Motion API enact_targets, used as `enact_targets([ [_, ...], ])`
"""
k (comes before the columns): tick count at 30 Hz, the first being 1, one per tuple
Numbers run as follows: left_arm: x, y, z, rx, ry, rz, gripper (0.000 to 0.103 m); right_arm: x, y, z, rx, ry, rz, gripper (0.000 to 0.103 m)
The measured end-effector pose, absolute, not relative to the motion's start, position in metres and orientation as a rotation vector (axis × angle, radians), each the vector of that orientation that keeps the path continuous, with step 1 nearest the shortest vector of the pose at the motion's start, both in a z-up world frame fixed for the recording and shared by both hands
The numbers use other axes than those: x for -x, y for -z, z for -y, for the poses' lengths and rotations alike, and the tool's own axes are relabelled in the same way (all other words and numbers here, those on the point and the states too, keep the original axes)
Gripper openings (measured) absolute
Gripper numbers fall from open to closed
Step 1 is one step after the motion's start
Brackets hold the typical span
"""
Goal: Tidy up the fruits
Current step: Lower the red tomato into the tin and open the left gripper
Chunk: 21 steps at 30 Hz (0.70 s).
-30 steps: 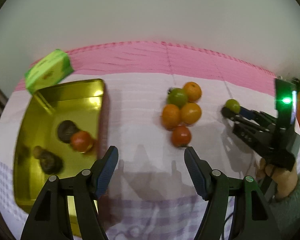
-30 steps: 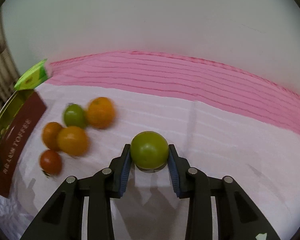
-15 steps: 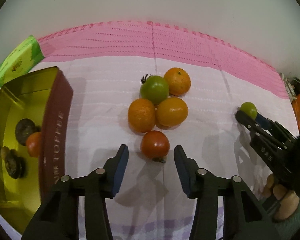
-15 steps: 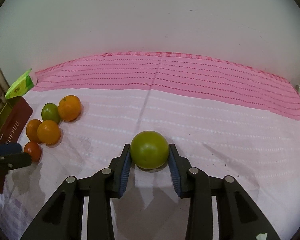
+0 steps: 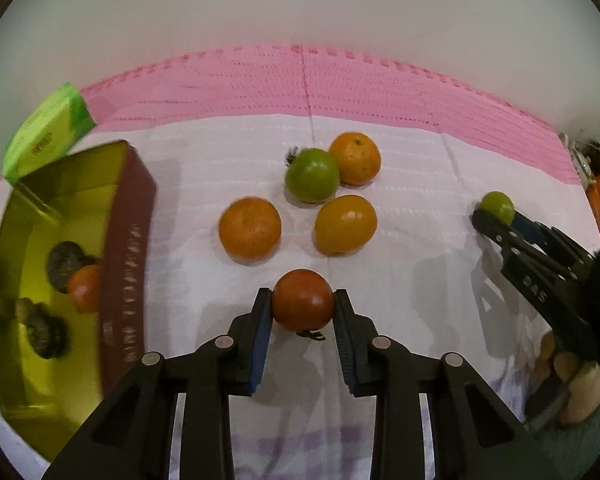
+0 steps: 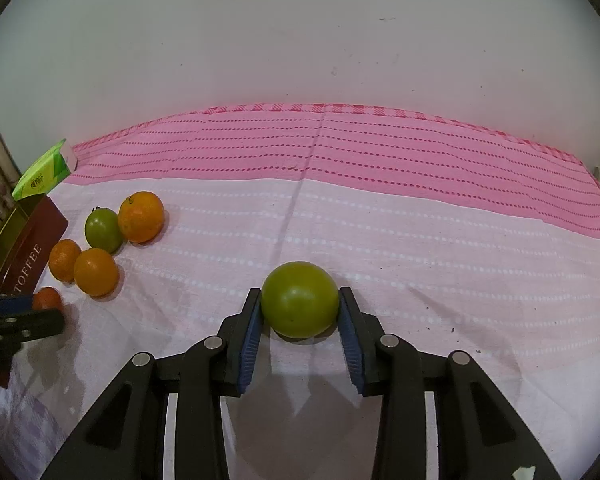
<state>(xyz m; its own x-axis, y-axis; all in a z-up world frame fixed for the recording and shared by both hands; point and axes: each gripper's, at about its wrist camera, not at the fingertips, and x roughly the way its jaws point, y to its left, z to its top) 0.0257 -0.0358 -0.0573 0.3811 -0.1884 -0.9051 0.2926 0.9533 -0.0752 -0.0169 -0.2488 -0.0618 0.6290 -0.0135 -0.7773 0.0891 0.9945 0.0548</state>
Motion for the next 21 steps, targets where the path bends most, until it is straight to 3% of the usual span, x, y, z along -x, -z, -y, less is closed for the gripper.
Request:
enact_targets([
  [11,-0.019,0.015,-0.058,-0.052,0.154,-1.077,0.031,0.015,0.063,0.246,-0.078,0.065,-0.892,0.036],
  [21,-0.010,0.038,-0.124,-0.051,0.044,-1.145,0.031,0.012,0.063,0.245,-0.059,0.067,-0.895,0.036],
])
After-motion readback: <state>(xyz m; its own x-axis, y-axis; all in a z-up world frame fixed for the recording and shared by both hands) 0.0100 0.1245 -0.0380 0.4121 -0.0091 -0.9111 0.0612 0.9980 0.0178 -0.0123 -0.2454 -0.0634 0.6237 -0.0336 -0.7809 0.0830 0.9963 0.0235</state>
